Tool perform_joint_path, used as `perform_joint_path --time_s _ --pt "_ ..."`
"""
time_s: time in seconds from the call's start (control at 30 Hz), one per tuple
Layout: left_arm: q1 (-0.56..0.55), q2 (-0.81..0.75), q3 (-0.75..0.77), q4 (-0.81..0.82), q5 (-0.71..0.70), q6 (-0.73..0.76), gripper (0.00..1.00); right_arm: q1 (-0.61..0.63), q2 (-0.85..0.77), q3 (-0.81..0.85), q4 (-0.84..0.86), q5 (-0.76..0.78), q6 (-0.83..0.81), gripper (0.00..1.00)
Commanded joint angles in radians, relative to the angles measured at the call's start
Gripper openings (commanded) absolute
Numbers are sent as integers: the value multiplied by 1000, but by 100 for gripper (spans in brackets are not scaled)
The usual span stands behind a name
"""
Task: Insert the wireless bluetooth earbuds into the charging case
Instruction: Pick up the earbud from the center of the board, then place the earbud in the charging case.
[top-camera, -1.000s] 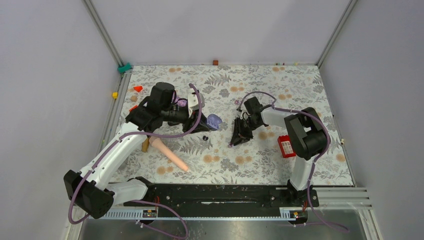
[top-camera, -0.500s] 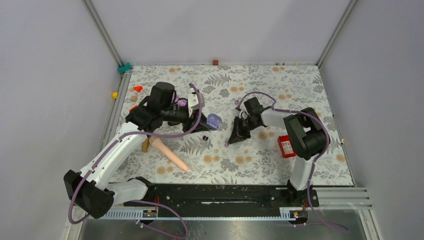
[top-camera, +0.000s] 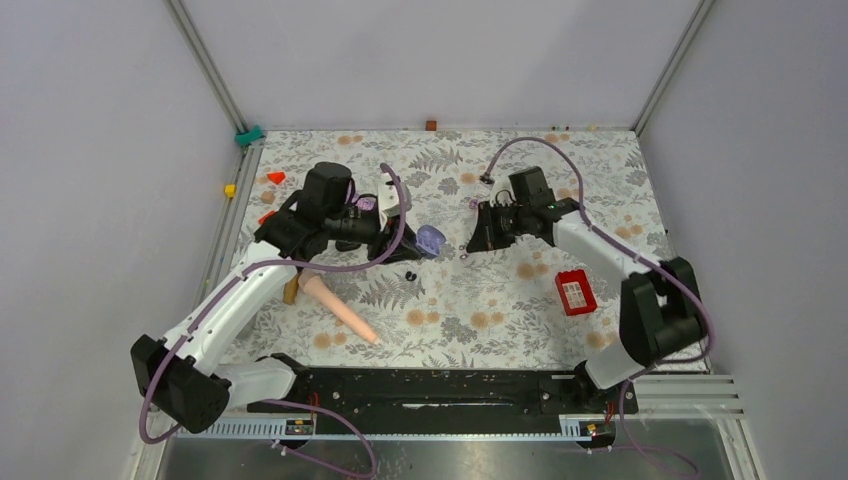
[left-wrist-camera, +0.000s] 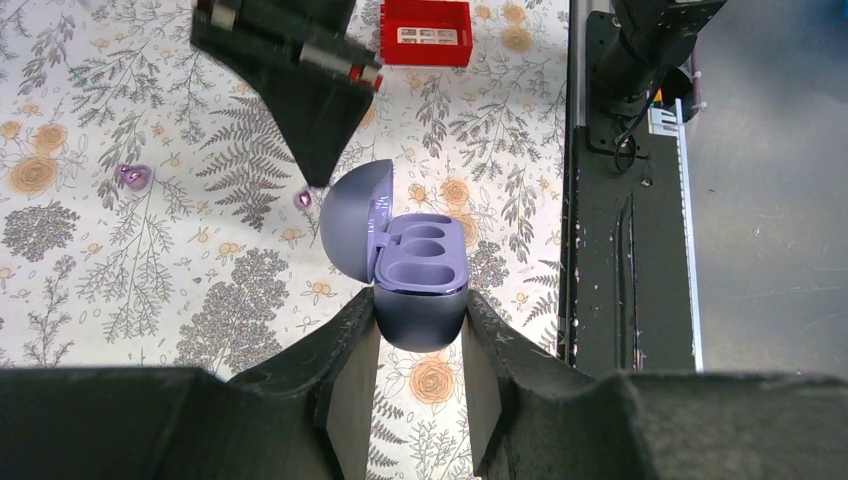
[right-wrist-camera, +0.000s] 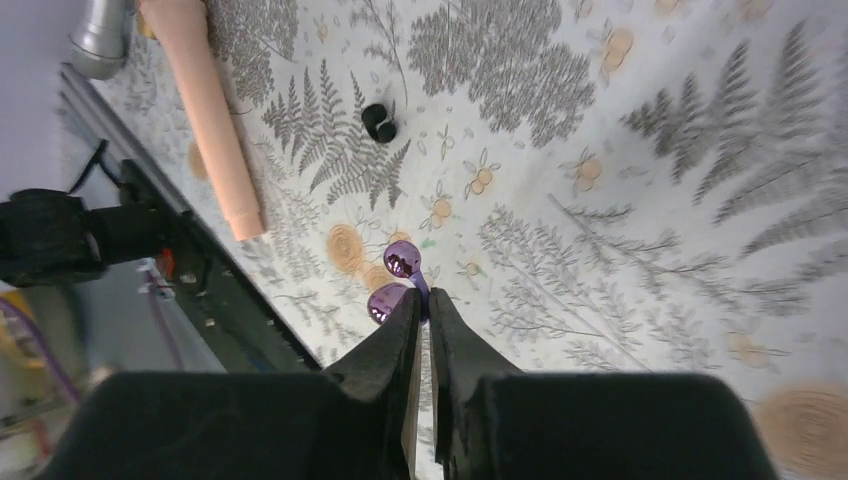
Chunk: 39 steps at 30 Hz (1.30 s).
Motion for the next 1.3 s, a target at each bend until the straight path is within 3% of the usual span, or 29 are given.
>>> perform_joint_path --time_s 0.0,0.3,0.47,0.63,0.8,1.27 --pt "-2 20 8 86 34 -40 3 -2 -174 47 -65 142 -246 11" --pt "-6 82 -4 135 77 -100 3 -1 -451 42 -37 272 -498 11" --pt "-20 115 -4 146 72 -114 3 23 -505 94 -53 274 -573 11" --pt "-34 140 -2 159 62 -129 3 146 -508 138 -87 350 -652 11" --pt "-37 155 0 168 59 -144 2 235 -486 163 -112 352 -663 12" --pt "-37 154 4 168 70 -144 2 295 -504 122 -116 210 -606 12"
